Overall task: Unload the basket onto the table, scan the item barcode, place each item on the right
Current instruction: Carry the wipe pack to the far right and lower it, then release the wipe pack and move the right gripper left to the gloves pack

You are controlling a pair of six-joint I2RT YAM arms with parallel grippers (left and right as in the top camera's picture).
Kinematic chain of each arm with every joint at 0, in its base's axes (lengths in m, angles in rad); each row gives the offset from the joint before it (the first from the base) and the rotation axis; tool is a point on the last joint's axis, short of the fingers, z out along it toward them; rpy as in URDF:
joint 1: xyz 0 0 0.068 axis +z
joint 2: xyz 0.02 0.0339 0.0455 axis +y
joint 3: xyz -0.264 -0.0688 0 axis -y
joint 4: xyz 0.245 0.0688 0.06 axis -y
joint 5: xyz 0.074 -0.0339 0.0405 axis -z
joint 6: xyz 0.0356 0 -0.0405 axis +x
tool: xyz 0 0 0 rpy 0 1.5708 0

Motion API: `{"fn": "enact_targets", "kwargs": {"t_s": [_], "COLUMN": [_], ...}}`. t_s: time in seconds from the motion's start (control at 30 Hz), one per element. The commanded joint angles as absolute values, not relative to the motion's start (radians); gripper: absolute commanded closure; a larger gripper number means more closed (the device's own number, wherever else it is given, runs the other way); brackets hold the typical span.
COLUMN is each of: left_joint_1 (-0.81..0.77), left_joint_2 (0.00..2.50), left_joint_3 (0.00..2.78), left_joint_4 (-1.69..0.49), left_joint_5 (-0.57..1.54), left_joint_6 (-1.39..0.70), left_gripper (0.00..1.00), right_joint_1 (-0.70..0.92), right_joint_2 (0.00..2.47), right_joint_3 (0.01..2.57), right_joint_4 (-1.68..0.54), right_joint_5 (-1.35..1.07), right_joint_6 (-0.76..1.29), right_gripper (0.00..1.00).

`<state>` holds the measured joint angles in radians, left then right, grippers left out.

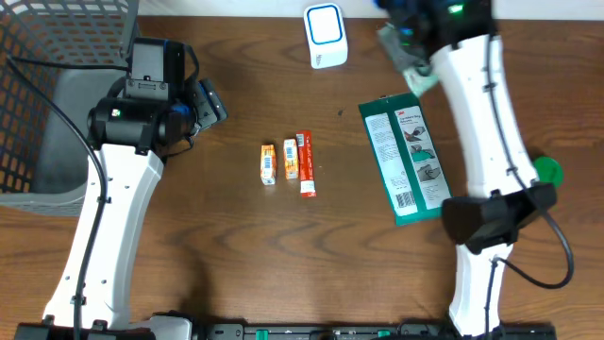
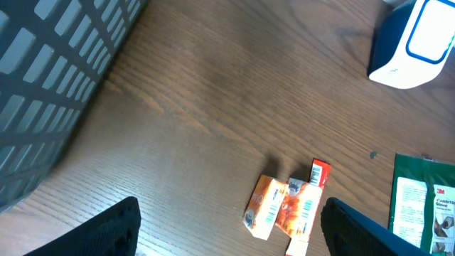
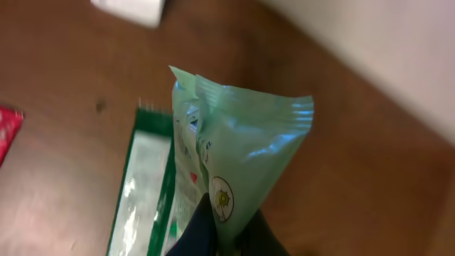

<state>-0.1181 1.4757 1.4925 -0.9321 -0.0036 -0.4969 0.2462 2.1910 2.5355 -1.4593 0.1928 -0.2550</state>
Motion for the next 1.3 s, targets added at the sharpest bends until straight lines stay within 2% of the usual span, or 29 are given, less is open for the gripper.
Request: {"fn": "enact_targets", "kwargs": {"t_s": [0.0, 0.3, 0.5, 0.73, 0.77, 0.8, 0.83, 0.87, 0.9, 0.97, 1.27], "left_joint_1": [-0.115, -0.115, -0.115, -0.115, -0.115, -0.115, -0.115, -0.115, -0.115, -0.115, -0.115], "left_joint_2": [1.470, 1.470, 1.470, 1.470, 1.470, 1.470, 1.470, 1.470, 1.470, 1.470, 1.470], "left_joint_3": [1.497, 1.497, 1.497, 1.497, 1.497, 1.497, 1.497, 1.497, 1.497, 1.497, 1.497], "left_joint_4": [-0.934, -0.934, -0.934, -0.934, -0.934, -0.934, -0.934, -0.934, -0.934, -0.934, -0.934], "left_joint_5": [-0.012, -0.012, -0.012, -0.012, -0.012, -0.012, -0.012, -0.012, -0.012, -0.012, -0.012], "left_joint_6": [-0.491, -0.491, -0.491, -0.491, -0.491, -0.491, -0.491, -0.491, -0.491, -0.491, -0.491], "left_gripper": [0.18, 0.18, 0.18, 0.18, 0.18, 0.18, 0.18, 0.18, 0.18, 0.18, 0.18], "right_joint_1": [0.144, -0.090, -0.184, -0.221, -0.222, -0.222, -0.222, -0.222, -0.222, -0.221, -0.221], "right_joint_2": [2.201, 2.201, 2.201, 2.201, 2.201, 2.201, 2.201, 2.201, 2.201, 2.201, 2.176], "right_joint_3": [2.509, 2.237, 1.972, 1.794, 1.781, 1.773, 1.769, 1.769, 1.770, 1.773, 1.818], "right_joint_4": [-1.515, -1.490, -1.288, -1.071, -1.053, -1.042, -1.038, -1.039, -1.039, -1.039, -1.066], "right_joint_5": [0.036, 0.022, 0.026, 0.097, 0.109, 0.117, 0.120, 0.120, 0.120, 0.120, 0.192], "right_joint_6": [-0.202, -0.150, -0.150, -0.151, -0.151, -0.151, -0.151, -0.151, -0.151, -0.157, -0.173], "right_gripper": [0.99, 0.99, 0.99, 0.95, 0.87, 0.68, 0.43, 0.31, 0.24, 0.18, 0.05]}}
